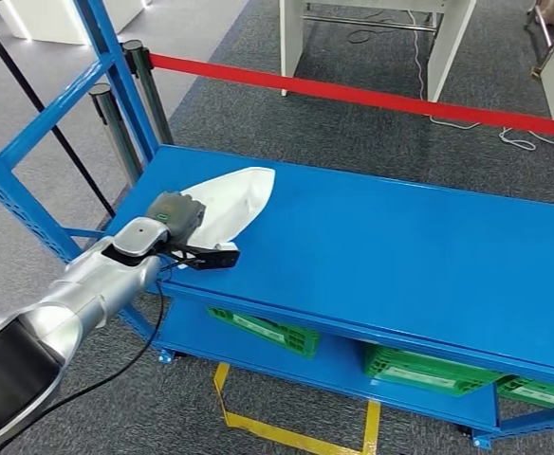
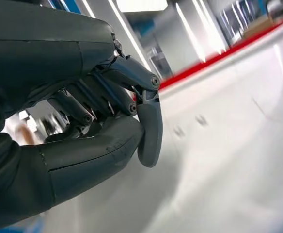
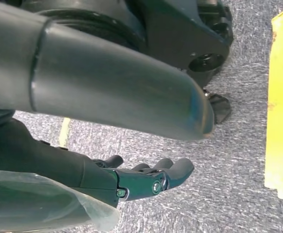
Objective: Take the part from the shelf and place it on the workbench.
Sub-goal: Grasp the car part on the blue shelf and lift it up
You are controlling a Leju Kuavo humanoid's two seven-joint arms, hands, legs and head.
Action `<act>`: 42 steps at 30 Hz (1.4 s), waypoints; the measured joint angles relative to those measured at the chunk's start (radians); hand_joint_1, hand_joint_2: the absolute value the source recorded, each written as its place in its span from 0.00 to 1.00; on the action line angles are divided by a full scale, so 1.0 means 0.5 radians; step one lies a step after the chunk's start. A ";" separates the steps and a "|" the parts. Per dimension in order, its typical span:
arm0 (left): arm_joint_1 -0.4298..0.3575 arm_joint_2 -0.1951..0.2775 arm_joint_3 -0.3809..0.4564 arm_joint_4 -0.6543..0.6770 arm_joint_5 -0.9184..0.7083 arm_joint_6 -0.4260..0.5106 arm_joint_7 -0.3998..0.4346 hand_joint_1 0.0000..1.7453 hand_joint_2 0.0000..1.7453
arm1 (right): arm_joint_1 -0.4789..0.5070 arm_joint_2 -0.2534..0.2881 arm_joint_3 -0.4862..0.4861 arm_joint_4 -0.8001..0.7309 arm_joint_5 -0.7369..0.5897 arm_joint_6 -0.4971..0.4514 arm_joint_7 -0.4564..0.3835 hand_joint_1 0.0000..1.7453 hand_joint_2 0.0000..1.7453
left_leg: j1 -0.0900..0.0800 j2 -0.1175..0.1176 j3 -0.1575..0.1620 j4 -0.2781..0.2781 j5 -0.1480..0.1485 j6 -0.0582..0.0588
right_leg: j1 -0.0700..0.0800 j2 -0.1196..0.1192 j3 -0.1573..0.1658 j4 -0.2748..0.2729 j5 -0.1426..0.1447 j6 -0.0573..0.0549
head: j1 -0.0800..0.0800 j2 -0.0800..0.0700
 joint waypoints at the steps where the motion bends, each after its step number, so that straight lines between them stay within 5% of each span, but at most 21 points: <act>1: -0.005 0.003 -0.022 0.001 -0.040 0.041 0.024 1.00 1.00 | 0.000 0.000 0.000 0.000 -0.002 -0.006 -0.003 0.00 0.00 | -0.005 0.000 0.007 -0.020 -0.008 0.005 | 0.000 0.000 -0.003 -0.003 0.003 0.009 | 0.000 0.000; 2: -0.009 0.006 -0.042 0.002 -0.076 0.084 0.048 0.89 1.00 | 0.000 0.000 0.000 0.000 -0.003 -0.013 -0.007 0.00 0.00 | -0.004 0.000 0.008 -0.036 -0.006 0.011 | 0.000 -0.001 -0.004 -0.007 0.006 0.022 | -0.001 0.000; 5: -0.020 0.011 -0.085 0.004 -0.146 0.191 0.098 0.14 1.00 | 0.001 0.000 0.000 0.000 -0.005 -0.029 -0.020 0.00 0.00 | 0.011 0.005 0.025 -0.077 0.016 0.034 | 0.001 -0.004 -0.046 0.064 -0.052 0.051 | 0.004 0.000; 6: -0.023 0.013 -0.094 0.005 -0.156 0.210 0.107 0.00 1.00 | 0.001 0.000 0.000 0.000 -0.005 -0.031 -0.022 0.00 0.00 | 0.014 0.006 0.029 -0.084 0.021 0.040 | -0.001 -0.005 -0.094 0.165 -0.107 0.056 | 0.006 0.000; 8: -0.025 0.017 -0.107 0.008 -0.168 0.237 0.119 0.00 1.00 | 0.001 0.000 0.000 0.000 -0.004 -0.032 -0.025 0.00 0.00 | 0.014 0.007 0.026 -0.084 0.022 0.046 | -0.003 -0.006 -0.214 0.427 -0.220 0.066 | 0.010 0.000; 10: -0.021 0.018 -0.117 0.012 -0.176 0.254 0.130 0.00 1.00 | 0.001 0.000 0.000 0.000 -0.003 -0.033 -0.026 0.00 0.00 | 0.013 0.007 0.026 -0.083 0.022 0.046 | -0.004 -0.007 -0.272 0.542 -0.232 0.073 | 0.010 0.000; 11: -0.020 0.018 -0.122 0.015 -0.177 0.262 0.134 0.00 1.00 | 0.001 0.000 0.000 0.000 -0.002 -0.032 -0.026 0.00 0.00 | 0.013 0.006 0.028 -0.081 0.021 0.045 | -0.005 -0.008 -0.248 0.488 -0.184 0.075 | 0.010 0.000; 14: -0.033 0.021 -0.129 0.020 -0.184 0.296 0.140 0.00 1.00 | -0.003 0.000 0.000 0.001 -0.002 -0.025 -0.022 0.00 0.00 | 0.008 0.005 0.022 -0.059 0.007 0.024 | -0.006 -0.019 -0.059 0.105 -0.010 0.071 | 0.011 0.000; 16: -0.046 0.023 -0.130 0.022 -0.188 0.315 0.137 0.00 1.00 | -0.006 0.001 0.000 0.002 -0.002 -0.019 -0.016 0.00 0.00 | 0.001 0.003 0.009 -0.040 -0.001 0.012 | -0.004 -0.021 0.003 -0.004 -0.002 0.063 | 0.013 0.000; 23: -0.057 0.026 -0.130 0.023 -0.191 0.332 0.123 0.00 1.00 | -0.008 0.001 0.000 0.002 -0.002 -0.012 -0.008 0.00 0.00 | 0.000 0.003 -0.004 -0.032 0.002 0.004 | -0.003 -0.017 -0.003 -0.005 -0.008 0.046 | 0.008 0.000; 25: -0.066 0.031 -0.126 0.023 -0.196 0.350 0.102 0.00 1.00 | -0.007 0.002 0.000 0.003 -0.002 -0.002 0.001 0.00 0.00 | 0.003 0.003 -0.017 -0.010 -0.016 -0.012 | -0.007 -0.015 -0.006 -0.002 -0.003 0.023 | 0.004 0.000; 27: -0.073 0.037 -0.119 0.023 -0.199 0.362 0.081 0.00 1.00 | -0.008 0.006 0.000 0.004 -0.002 0.009 0.007 0.00 0.00 | 0.012 0.003 -0.130 0.246 -0.127 -0.038 | -0.013 -0.011 0.000 -0.006 0.001 -0.005 | -0.001 0.000; 28: -0.077 0.039 -0.112 0.023 -0.199 0.372 0.073 0.00 1.00 | -0.010 0.008 -0.001 0.004 -0.002 0.012 0.009 0.00 0.00 | 0.015 0.002 -0.150 0.289 -0.124 -0.042 | -0.013 -0.008 0.004 -0.006 0.000 -0.010 | -0.003 0.000; 29: -0.079 0.040 -0.103 0.024 -0.199 0.385 0.064 0.00 1.00 | -0.011 0.010 -0.001 0.004 -0.001 0.016 0.012 0.00 0.00 | 0.016 0.001 -0.149 0.279 -0.095 -0.035 | -0.012 -0.005 0.009 -0.006 -0.003 -0.012 | -0.003 0.000; 31: -0.086 0.039 -0.079 0.024 -0.188 0.413 0.045 0.00 1.00 | -0.013 0.011 0.000 0.004 -0.001 0.020 0.017 0.00 0.00 | 0.009 0.000 -0.040 0.026 0.021 -0.012 | -0.006 0.001 0.010 -0.005 -0.006 -0.001 | -0.002 0.000; 35: -0.083 0.020 -0.005 0.024 -0.056 0.361 -0.012 0.00 1.00 | -0.010 0.013 0.000 0.004 -0.001 0.022 0.024 0.00 0.00 | 0.008 0.002 -0.009 -0.049 0.020 0.013 | -0.005 0.000 -0.005 -0.005 -0.015 0.041 | -0.001 0.000; 37: -0.079 -0.006 0.064 0.024 0.054 0.288 -0.043 0.00 0.50 | -0.011 0.014 0.000 0.004 -0.004 0.020 0.026 0.00 0.00 | 0.019 0.005 -0.001 -0.069 0.033 0.033 | -0.005 -0.003 -0.061 0.107 -0.088 0.059 | 0.004 0.000; 39: -0.064 -0.034 0.135 0.024 0.134 0.227 -0.062 0.00 0.00 | -0.011 0.014 0.000 0.004 -0.007 0.018 0.031 0.00 0.00 | 0.018 0.006 -0.003 -0.071 0.036 0.043 | -0.007 -0.005 -0.181 0.365 -0.209 0.071 | 0.009 0.000; 41: -0.038 -0.059 0.194 0.024 0.195 0.178 -0.073 0.00 0.00 | -0.011 0.014 0.000 0.004 -0.009 0.016 0.036 0.00 0.00 | 0.016 0.005 -0.002 -0.070 0.035 0.045 | -0.007 -0.005 -0.275 0.547 -0.252 0.081 | 0.010 0.000; 42: -0.027 -0.071 0.223 0.024 0.231 0.149 -0.077 0.00 0.00 | -0.011 0.014 0.000 0.004 -0.011 0.015 0.038 0.00 0.00 | 0.016 0.005 -0.002 -0.068 0.035 0.044 | -0.008 -0.006 -0.273 0.532 -0.219 0.084 | 0.010 0.000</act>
